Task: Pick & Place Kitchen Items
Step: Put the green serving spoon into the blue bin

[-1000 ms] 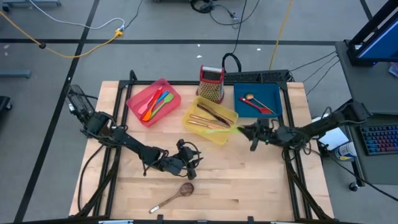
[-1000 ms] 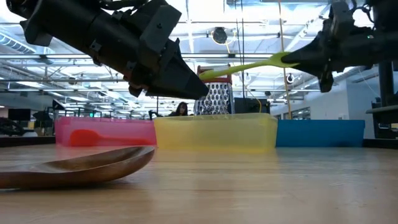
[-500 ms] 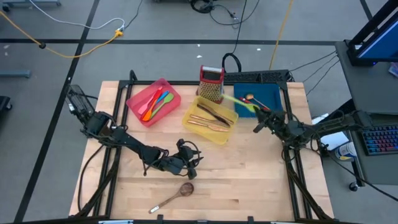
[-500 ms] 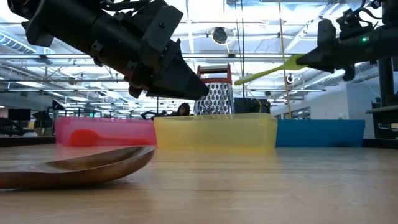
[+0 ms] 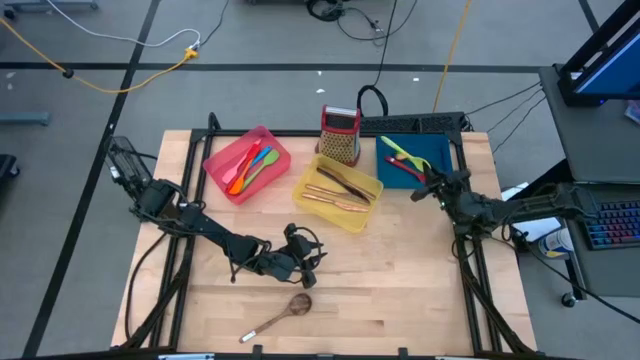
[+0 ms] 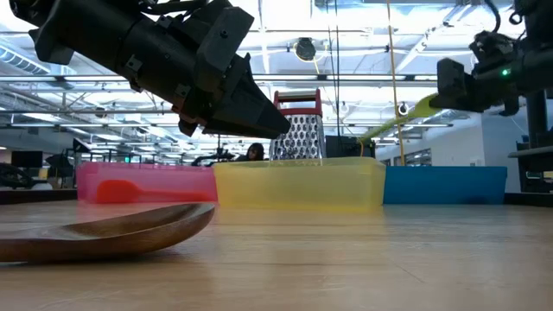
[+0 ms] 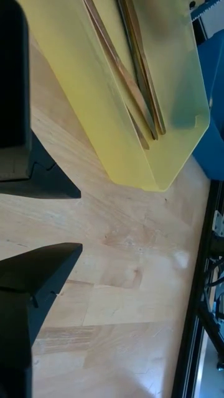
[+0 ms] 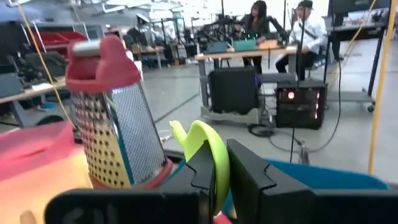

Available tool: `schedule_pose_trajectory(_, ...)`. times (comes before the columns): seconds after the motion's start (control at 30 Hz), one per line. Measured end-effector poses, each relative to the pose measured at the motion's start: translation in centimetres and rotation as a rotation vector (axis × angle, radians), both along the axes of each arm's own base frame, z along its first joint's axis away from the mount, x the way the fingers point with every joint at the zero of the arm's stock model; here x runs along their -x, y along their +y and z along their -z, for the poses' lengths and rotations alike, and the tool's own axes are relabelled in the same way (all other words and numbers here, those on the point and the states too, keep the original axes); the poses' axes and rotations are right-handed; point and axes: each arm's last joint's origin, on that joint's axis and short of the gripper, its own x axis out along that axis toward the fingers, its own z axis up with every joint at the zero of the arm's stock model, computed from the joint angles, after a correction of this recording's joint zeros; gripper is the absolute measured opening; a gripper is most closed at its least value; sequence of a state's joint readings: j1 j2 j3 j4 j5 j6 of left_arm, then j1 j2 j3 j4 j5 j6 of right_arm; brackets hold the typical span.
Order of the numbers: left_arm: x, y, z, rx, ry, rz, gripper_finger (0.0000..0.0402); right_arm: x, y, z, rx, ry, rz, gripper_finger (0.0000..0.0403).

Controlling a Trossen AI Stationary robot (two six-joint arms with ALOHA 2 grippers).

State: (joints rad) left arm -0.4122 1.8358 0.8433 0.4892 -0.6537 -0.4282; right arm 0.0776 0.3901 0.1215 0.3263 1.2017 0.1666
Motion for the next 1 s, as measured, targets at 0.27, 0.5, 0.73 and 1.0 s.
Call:
schedule_pose_trajectory(0.27, 0.0, 0.0, 0.0, 0.000, 0.000, 0.000, 0.0127, 0.1, -0.7, 1.9, -0.116, 0.028, -0.041, 0.0020)
schedule_pose_trajectory(0.5, 0.0, 0.0, 0.0, 0.004, -0.002, -0.002, 0.0127, 0.8, -1.9, 3.5, -0.255, 0.081, 0.005, 0.0020)
schedule_pose_trajectory(0.73, -0.1, 0.3, 0.0, 0.005, -0.003, -0.010, 0.0127, 1.1, -2.7, 3.9, -0.327, 0.091, 0.006, 0.0020)
schedule_pose_trajectory(1.0, -0.2, 0.5, 0.0, 0.007, -0.004, -0.018, 0.0127, 1.1, -3.3, 4.6, -0.433, 0.110, -0.060, 0.0032)
